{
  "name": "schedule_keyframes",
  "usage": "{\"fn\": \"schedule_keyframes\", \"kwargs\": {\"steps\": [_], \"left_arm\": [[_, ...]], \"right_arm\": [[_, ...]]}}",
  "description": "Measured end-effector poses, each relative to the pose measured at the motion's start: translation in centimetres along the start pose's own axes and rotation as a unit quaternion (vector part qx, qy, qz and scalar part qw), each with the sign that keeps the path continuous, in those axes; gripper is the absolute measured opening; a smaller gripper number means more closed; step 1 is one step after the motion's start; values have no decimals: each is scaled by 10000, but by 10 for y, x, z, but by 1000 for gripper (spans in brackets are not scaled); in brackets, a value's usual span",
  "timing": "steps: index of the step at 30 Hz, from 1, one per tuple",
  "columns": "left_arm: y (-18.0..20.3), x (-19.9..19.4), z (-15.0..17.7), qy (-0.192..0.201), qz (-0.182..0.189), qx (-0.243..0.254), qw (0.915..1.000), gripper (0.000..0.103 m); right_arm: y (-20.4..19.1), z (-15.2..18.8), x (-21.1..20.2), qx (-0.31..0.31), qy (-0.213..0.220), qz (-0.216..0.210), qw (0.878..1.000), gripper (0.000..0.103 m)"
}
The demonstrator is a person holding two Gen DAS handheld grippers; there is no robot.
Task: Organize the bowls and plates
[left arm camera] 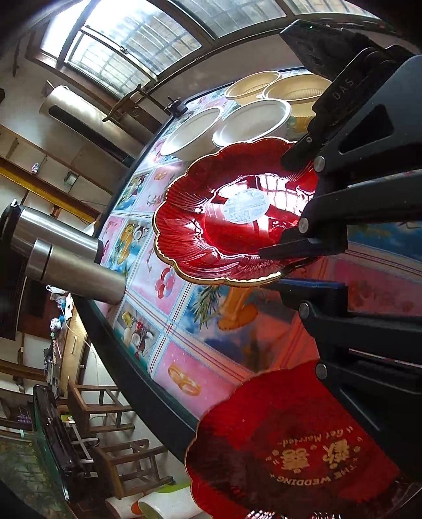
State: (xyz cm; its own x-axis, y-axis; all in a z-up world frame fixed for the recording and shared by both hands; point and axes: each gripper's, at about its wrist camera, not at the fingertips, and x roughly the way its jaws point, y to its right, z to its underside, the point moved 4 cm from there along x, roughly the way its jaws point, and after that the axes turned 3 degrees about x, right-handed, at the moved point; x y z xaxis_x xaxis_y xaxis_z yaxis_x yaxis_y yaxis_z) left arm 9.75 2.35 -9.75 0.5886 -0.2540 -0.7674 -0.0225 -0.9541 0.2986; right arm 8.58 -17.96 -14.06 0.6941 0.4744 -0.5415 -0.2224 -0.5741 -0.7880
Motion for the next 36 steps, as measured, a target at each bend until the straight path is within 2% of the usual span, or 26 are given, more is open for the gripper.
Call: {"fn": "schedule_keyframes", "kwargs": {"steps": [5,8,18,25,30,36], "left_arm": [[-21,-30,11,131,2,20,9999,9],[-38,-52,19,220,-117,131,9996,10],[-116,-102,36,315,-545,-3,9980,14],[-151,-95,50,12,-768,-239,9968,15],[-159,-81,54,-224,-813,-249,9961,17],[-159,-83,50,-265,-871,-23,9958,20]], "right_arm": [[-21,25,-10,-412,-29,-168,9990,10],[-33,42,-13,-527,-128,-270,9982,10],[-107,105,11,-1224,-793,-563,9877,9],[-136,153,47,-1586,-1310,-455,9776,9],[-141,179,70,-1738,-1559,-240,9721,9],[-142,182,71,-1996,-1406,-65,9697,9]]}}
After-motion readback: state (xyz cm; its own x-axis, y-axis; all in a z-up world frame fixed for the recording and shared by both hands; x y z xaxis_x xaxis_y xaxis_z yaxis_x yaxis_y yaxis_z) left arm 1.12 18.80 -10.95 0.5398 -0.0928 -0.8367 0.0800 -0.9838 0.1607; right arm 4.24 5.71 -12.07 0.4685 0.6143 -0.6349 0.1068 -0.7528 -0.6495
